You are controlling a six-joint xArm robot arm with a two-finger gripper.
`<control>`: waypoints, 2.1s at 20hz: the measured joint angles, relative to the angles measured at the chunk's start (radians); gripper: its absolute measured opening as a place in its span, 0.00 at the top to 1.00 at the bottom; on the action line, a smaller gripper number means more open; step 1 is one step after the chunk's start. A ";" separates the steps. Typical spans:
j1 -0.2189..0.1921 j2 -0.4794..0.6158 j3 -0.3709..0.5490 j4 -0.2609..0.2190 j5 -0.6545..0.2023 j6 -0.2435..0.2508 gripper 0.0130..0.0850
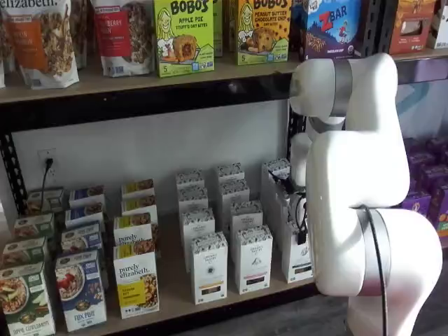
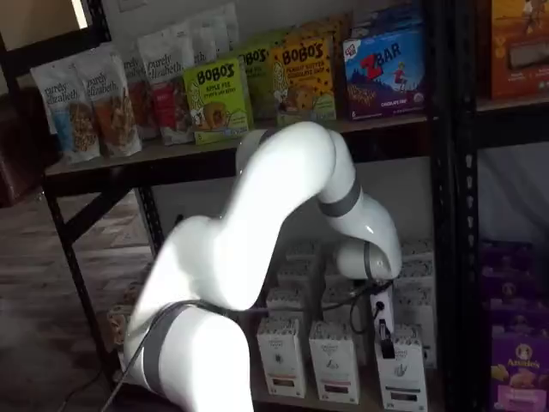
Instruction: Pick up the white box with a green strip in the middle, on the bottom shelf, the sixth box from the left
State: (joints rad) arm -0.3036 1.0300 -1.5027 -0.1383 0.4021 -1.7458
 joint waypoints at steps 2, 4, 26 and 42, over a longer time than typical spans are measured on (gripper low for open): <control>0.001 -0.003 0.005 0.008 -0.001 -0.006 0.22; 0.001 -0.007 0.012 0.015 -0.008 -0.012 0.33; 0.002 -0.136 0.214 -0.073 -0.076 0.072 0.50; 0.098 -0.745 0.788 -0.024 0.015 0.122 0.50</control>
State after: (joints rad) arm -0.2061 0.2851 -0.7142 -0.1622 0.4171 -1.6240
